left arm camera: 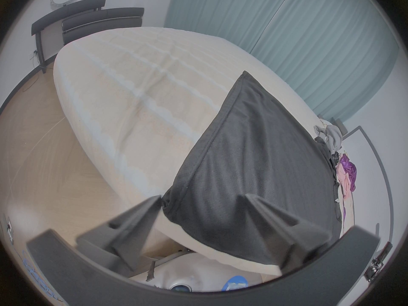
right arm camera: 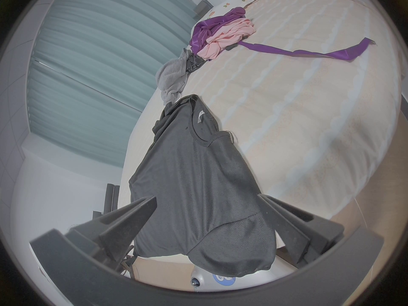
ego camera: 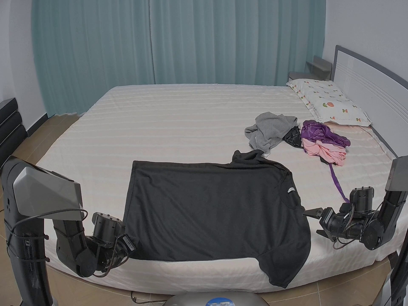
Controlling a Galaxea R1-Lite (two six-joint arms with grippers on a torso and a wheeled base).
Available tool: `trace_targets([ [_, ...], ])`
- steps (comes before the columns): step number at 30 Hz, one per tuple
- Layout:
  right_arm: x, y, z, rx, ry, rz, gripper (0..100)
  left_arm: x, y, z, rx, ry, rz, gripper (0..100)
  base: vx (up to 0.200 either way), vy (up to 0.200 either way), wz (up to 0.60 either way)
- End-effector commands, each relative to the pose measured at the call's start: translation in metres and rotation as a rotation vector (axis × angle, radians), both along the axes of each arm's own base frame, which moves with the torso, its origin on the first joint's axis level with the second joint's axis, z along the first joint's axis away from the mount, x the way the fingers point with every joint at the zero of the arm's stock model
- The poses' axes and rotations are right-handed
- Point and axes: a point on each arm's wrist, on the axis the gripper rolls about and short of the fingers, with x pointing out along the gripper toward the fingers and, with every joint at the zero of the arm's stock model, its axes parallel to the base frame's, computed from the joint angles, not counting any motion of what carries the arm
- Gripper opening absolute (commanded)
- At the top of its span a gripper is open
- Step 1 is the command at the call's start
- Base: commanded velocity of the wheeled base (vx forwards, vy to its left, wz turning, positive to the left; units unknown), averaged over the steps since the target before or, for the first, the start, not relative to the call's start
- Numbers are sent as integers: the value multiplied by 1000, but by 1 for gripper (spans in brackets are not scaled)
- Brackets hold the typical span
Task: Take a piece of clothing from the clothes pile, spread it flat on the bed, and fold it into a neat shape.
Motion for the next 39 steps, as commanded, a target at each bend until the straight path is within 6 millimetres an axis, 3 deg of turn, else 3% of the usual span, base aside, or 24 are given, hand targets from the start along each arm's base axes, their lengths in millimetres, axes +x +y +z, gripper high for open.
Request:
trace_targets([
  [1,-3,0,-4,-6,18,3,100,-4,0,-9,10,23,1,0,0,0,0],
  [18,-10,1,-23,-98,69,82,100,-19,17,6,69,34,-15,0,0,0,0],
  [27,1,8,-38,-98,40,99,100,-22,33,15,112,22,-9,0,0,0,0],
  [34,5,9,-44,-103,42,104,100,-24,33,15,123,29,-23,0,0,0,0],
  [35,5,9,-44,-103,42,104,0,-24,33,15,123,31,-25,0,0,0,0],
  [39,8,9,-43,-103,33,103,0,-24,32,15,123,29,-26,0,0,0,0],
])
